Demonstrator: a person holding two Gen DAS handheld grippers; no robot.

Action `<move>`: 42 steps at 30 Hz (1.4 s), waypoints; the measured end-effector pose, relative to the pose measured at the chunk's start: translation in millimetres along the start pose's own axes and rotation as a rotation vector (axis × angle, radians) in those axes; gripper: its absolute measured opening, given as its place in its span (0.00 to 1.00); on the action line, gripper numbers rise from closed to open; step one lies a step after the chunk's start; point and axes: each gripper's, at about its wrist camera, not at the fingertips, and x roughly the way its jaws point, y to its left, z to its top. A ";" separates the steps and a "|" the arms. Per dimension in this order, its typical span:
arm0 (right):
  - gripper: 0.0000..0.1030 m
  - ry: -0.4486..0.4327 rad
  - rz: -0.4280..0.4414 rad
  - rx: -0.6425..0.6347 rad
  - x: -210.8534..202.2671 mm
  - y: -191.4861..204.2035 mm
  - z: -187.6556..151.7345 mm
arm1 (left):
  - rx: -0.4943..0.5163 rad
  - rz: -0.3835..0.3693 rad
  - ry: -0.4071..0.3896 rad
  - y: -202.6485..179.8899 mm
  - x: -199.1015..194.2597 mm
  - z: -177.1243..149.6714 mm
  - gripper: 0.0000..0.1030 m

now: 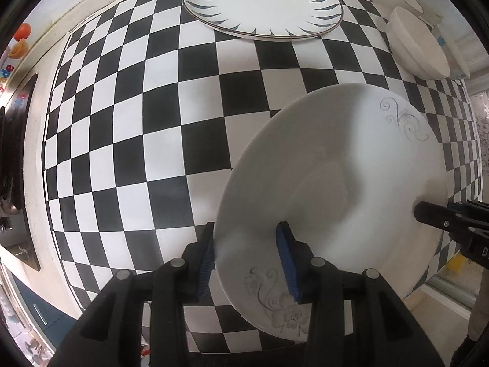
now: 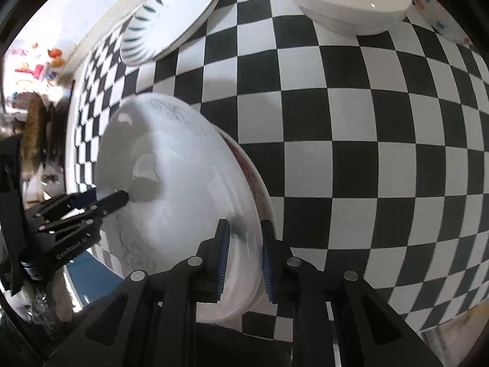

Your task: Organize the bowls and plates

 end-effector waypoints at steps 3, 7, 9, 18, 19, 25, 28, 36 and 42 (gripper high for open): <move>0.22 0.041 -0.040 0.004 3.3 8.5 0.4 | 0.004 0.019 0.003 -0.3 -0.4 -2.9 0.36; 0.23 0.073 -0.071 -0.007 6.7 15.0 -1.4 | 0.004 0.031 0.009 -8.7 7.0 -3.3 0.36; 0.23 0.088 -0.069 -0.004 9.2 18.5 -1.2 | 0.004 0.030 0.014 -11.2 12.5 -7.3 0.36; 0.24 0.156 -0.031 0.050 9.7 7.7 -3.5 | 0.019 0.040 0.012 -21.3 21.5 -21.6 0.36; 0.26 0.159 -0.050 0.050 8.9 6.3 -4.3 | 0.020 0.038 0.012 -21.7 22.0 -22.6 0.36; 0.24 0.183 -0.027 0.042 13.4 4.0 -10.6 | 0.027 0.029 0.014 -20.4 18.5 -25.8 0.36; 0.24 0.180 -0.065 0.015 14.4 10.9 -12.0 | 0.024 0.022 0.015 -22.3 13.9 -25.8 0.36; 0.44 -0.020 0.000 0.008 -39.7 30.7 22.7 | -0.066 -0.029 -0.095 6.9 -34.0 2.5 0.36; 0.65 -0.179 0.065 0.002 -70.5 50.7 94.8 | -0.169 -0.078 -0.171 49.2 -48.4 71.3 0.36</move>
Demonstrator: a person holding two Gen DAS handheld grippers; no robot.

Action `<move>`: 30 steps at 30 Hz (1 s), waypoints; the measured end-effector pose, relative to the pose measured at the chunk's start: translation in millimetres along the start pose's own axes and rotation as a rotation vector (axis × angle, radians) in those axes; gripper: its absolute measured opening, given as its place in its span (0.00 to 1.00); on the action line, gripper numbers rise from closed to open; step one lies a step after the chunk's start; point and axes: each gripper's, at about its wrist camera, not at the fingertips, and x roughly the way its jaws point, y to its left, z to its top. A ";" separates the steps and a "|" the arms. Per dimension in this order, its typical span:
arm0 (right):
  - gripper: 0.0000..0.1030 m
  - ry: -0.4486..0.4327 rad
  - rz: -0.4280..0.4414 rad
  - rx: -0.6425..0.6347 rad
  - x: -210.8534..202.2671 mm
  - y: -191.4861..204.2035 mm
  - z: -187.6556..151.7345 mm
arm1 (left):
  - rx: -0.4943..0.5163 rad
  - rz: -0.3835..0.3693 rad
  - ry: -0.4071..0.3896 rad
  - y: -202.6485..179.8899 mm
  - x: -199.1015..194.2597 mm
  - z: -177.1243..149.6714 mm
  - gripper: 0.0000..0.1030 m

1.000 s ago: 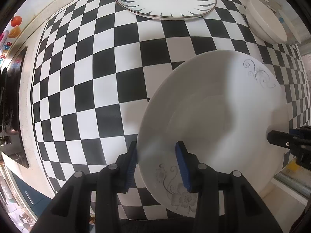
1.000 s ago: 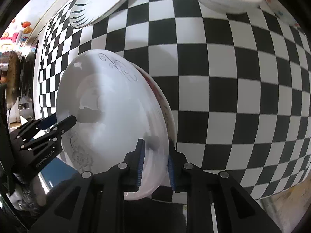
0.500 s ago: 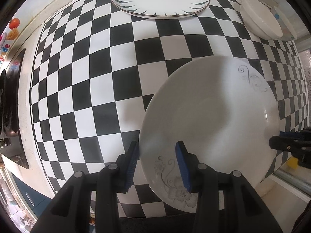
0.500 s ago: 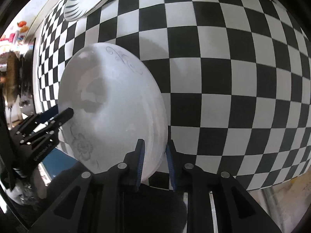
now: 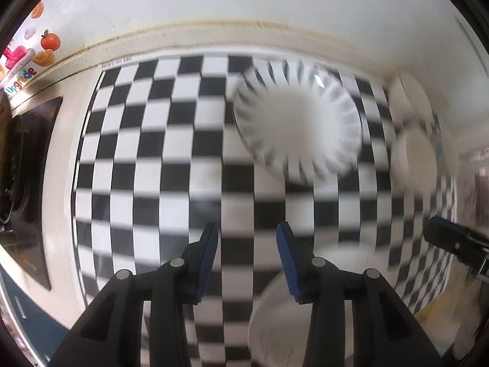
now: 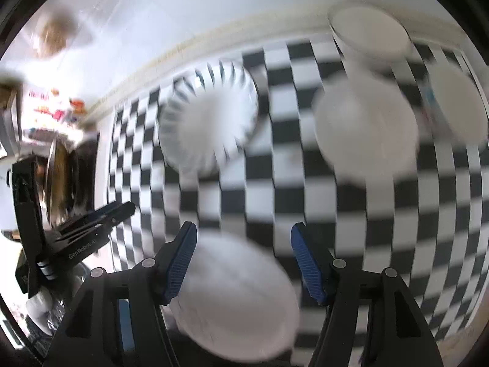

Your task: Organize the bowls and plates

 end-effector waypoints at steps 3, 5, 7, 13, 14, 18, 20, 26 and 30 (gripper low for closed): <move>0.65 -0.005 0.032 0.009 11.9 10.6 43.0 | -0.023 -0.013 -0.004 8.7 11.3 38.7 0.36; 0.65 -0.002 0.021 0.013 26.2 16.3 71.9 | -0.029 -0.019 0.009 13.1 29.8 67.3 0.36; 0.65 0.020 -0.006 0.014 44.2 18.2 96.2 | -0.031 -0.027 0.033 13.3 42.9 80.3 0.36; 0.61 0.108 -0.055 0.038 105.2 11.3 142.3 | -0.025 -0.044 0.128 14.8 98.7 114.6 0.36; 0.58 0.117 -0.062 0.040 112.4 10.0 144.2 | -0.026 -0.050 0.140 15.4 105.5 117.7 0.36; 0.42 0.152 -0.077 0.053 133.4 3.2 150.3 | -0.016 -0.078 0.124 13.8 111.4 123.8 0.32; 0.25 0.172 -0.095 0.070 142.8 -2.9 151.3 | -0.002 -0.089 0.116 10.4 110.6 124.3 0.26; 0.18 0.160 -0.081 0.061 142.4 -9.1 144.1 | -0.002 -0.062 0.092 7.7 105.5 116.5 0.25; 0.17 0.150 -0.072 0.043 131.4 -7.6 135.3 | 0.000 -0.048 0.075 6.1 95.3 109.0 0.25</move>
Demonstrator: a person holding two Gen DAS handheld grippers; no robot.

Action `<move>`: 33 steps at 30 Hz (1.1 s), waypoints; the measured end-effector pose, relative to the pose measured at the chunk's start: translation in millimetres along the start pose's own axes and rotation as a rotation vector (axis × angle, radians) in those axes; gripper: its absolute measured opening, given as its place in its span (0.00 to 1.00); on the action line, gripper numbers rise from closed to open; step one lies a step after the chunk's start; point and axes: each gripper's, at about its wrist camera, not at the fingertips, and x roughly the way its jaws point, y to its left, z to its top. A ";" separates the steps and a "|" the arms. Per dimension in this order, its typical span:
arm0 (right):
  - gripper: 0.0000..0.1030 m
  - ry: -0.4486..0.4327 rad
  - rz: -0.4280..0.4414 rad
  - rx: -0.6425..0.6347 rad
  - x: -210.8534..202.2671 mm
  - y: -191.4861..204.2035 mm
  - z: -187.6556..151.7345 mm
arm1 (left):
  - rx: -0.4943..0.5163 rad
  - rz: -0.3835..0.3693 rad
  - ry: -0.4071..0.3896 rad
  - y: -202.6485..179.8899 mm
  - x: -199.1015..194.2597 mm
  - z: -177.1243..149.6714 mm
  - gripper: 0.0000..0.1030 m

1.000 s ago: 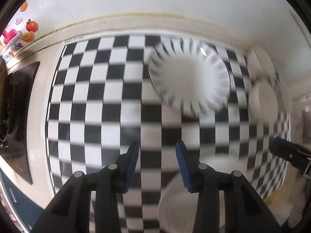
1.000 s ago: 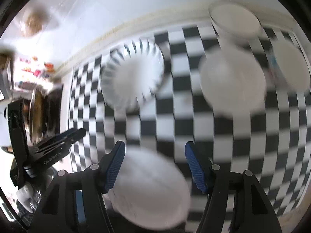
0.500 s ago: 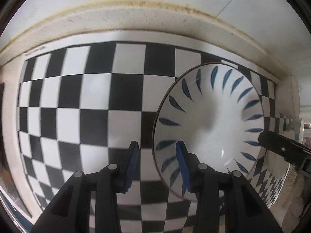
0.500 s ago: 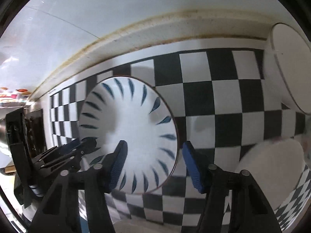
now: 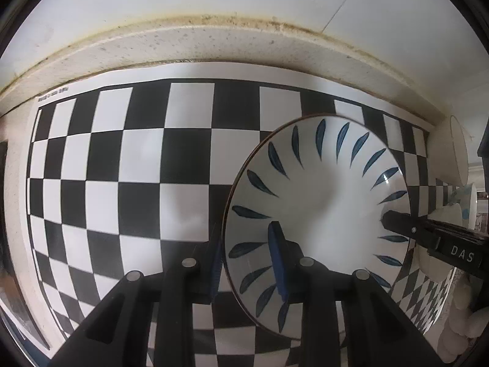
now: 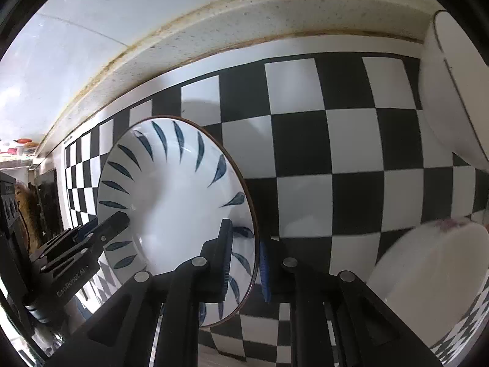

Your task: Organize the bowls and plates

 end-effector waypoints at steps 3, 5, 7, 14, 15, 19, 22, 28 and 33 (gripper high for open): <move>0.15 -0.020 0.018 -0.012 -13.6 0.6 -10.2 | 0.003 0.000 -0.018 -8.1 -9.7 -3.2 0.25; 0.15 -0.032 0.032 -0.017 -22.7 0.4 -16.7 | 0.011 0.003 -0.039 -11.4 -21.7 -12.4 0.25; 0.14 -0.055 0.042 -0.027 -37.8 0.5 -27.5 | 0.016 -0.001 -0.046 -15.1 -31.8 -18.9 0.25; 0.13 -0.117 0.076 -0.065 -91.9 -5.3 -72.5 | 0.047 0.002 -0.119 -19.1 -85.3 -38.6 0.25; 0.13 -0.124 0.081 -0.069 -98.3 -5.9 -81.1 | 0.053 0.003 -0.128 -21.0 -91.3 -42.7 0.25; 0.13 -0.154 0.093 -0.084 -121.8 -10.3 -115.8 | 0.087 0.006 -0.157 -33.4 -112.2 -71.7 0.25; 0.13 -0.164 0.110 -0.081 -132.0 -16.0 -144.3 | 0.108 0.007 -0.170 -45.8 -124.4 -92.6 0.25; 0.13 -0.165 0.115 -0.081 -129.3 -21.7 -195.5 | 0.132 0.005 -0.146 -47.8 -130.8 -139.2 0.25; 0.13 -0.123 0.120 -0.062 -105.0 -32.4 -237.2 | 0.135 0.008 -0.080 -48.3 -109.2 -174.4 0.25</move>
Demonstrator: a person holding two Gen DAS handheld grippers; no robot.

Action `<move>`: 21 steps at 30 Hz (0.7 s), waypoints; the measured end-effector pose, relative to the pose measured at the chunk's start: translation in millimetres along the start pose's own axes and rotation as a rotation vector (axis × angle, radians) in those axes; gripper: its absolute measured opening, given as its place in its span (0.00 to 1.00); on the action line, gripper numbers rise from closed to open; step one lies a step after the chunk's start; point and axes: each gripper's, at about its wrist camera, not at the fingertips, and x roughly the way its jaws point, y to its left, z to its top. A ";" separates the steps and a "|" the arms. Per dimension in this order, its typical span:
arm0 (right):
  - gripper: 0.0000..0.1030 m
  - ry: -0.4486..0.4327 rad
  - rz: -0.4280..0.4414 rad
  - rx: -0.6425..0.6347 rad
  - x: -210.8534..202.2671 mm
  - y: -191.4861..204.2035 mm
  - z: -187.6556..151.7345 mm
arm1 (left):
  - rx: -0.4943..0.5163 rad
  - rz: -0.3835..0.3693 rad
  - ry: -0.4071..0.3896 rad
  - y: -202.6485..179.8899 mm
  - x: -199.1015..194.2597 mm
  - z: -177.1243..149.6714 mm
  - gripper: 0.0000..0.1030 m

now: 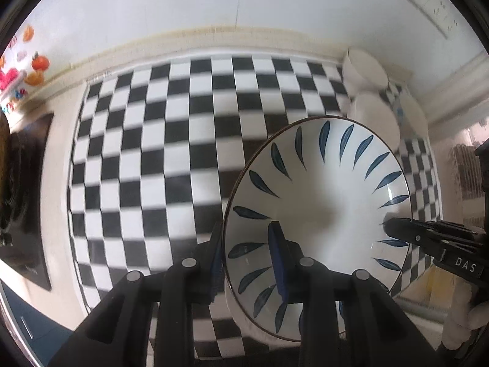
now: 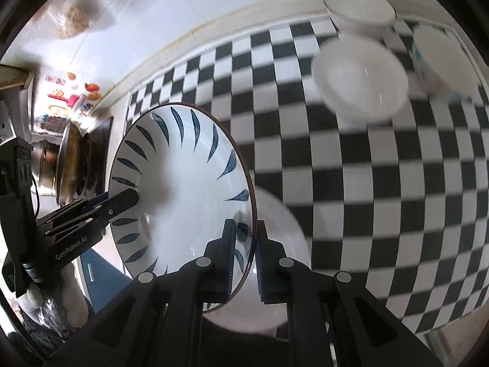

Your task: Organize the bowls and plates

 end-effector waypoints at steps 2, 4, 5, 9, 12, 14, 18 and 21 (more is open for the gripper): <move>0.13 0.016 -0.003 0.011 8.8 -5.9 -13.1 | -0.005 -0.005 0.037 -1.6 11.2 -13.9 0.25; 0.13 0.043 -0.003 0.026 21.5 -13.2 -26.0 | -0.005 -0.003 0.066 -4.1 22.2 -25.4 0.25; 0.13 0.057 -0.004 0.034 27.8 -17.6 -32.7 | -0.004 0.000 0.079 -6.0 26.9 -30.5 0.25; 0.13 0.090 -0.018 0.045 47.5 -30.2 -50.4 | 0.014 0.014 0.120 -12.0 44.5 -43.9 0.25; 0.13 0.108 -0.027 0.052 59.2 -38.7 -60.7 | 0.023 0.023 0.145 -16.2 55.2 -48.6 0.25; 0.13 0.117 -0.039 0.045 64.8 -40.1 -64.2 | 0.025 0.033 0.159 -16.3 61.3 -50.1 0.25; 0.13 0.126 -0.054 0.035 69.6 -40.4 -63.6 | 0.031 0.047 0.184 -22.1 71.9 -50.9 0.25; 0.13 0.130 -0.061 0.032 72.7 -39.0 -61.7 | 0.035 0.055 0.202 -25.1 79.2 -54.6 0.25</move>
